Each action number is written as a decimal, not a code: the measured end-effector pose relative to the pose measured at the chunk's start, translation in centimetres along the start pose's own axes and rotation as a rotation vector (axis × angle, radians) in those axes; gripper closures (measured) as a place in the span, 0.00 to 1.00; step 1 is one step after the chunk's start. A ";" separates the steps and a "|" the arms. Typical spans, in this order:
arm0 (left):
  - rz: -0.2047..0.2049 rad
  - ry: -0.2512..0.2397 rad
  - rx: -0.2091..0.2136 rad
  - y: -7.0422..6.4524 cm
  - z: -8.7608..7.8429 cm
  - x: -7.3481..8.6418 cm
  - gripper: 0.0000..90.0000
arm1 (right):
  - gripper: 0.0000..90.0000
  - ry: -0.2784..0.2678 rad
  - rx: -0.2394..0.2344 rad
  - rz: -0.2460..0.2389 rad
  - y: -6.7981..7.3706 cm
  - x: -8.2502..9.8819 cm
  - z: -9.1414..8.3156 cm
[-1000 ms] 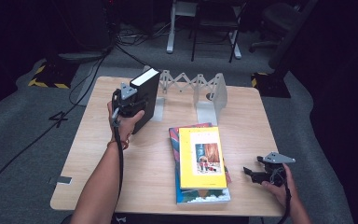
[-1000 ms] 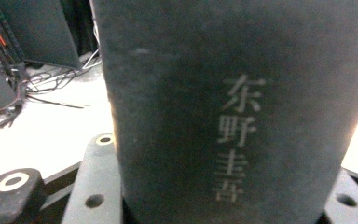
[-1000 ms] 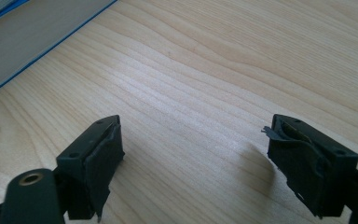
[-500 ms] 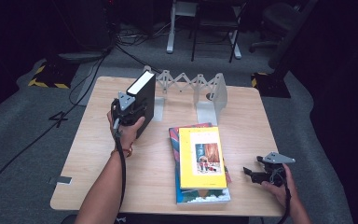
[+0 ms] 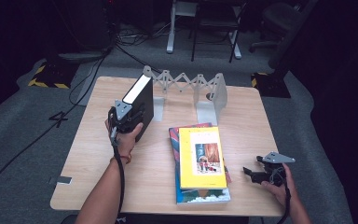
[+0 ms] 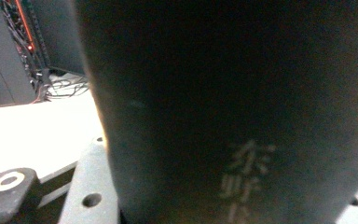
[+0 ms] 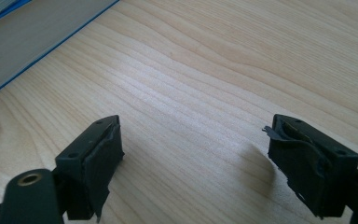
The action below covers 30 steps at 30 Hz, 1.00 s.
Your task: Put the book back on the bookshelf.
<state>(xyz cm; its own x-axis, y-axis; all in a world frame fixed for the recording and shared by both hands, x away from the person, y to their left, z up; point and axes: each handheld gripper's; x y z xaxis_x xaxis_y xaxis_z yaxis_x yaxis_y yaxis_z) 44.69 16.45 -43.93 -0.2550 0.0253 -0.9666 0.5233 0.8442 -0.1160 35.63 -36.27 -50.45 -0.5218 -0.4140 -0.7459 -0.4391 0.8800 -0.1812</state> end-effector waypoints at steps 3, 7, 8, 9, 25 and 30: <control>0.015 -0.002 0.000 -0.1 -0.1 0.2 0.58 | 0.20 0.001 0.000 -0.001 0.0 0.0 0.0; 0.012 -0.006 0.001 -0.1 -0.1 0.3 0.57 | 0.20 0.000 0.001 -0.003 0.0 0.0 0.0; 0.015 -0.002 0.001 0.0 -0.1 0.4 0.56 | 0.20 0.000 0.001 -0.003 0.0 0.0 0.0; 0.012 -0.005 -0.001 0.0 -0.2 0.5 0.55 | 0.20 0.000 0.000 -0.002 0.0 0.0 0.0; 0.012 0.091 -0.013 0.3 -0.5 2.4 0.41 | 0.20 -0.003 0.002 -0.007 0.1 0.0 0.0; -0.014 0.160 -0.013 0.3 -0.2 4.5 0.46 | 0.20 -0.004 0.000 -0.010 0.1 0.0 -0.1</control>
<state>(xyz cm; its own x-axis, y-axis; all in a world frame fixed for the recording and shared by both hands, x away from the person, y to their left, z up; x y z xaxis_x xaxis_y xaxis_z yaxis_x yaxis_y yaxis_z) 43.54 16.90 -48.25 -0.3890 0.0972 -0.9161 0.5084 0.8519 -0.1255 35.56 -36.22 -50.43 -0.5150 -0.4216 -0.7464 -0.4438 0.8760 -0.1885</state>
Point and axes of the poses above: each handheld gripper's, and its own axes: z roughly forward along the jaws, x roughly out of its underside, y roughly to its left, and after that the axes turned 12 degrees about x, right-handed
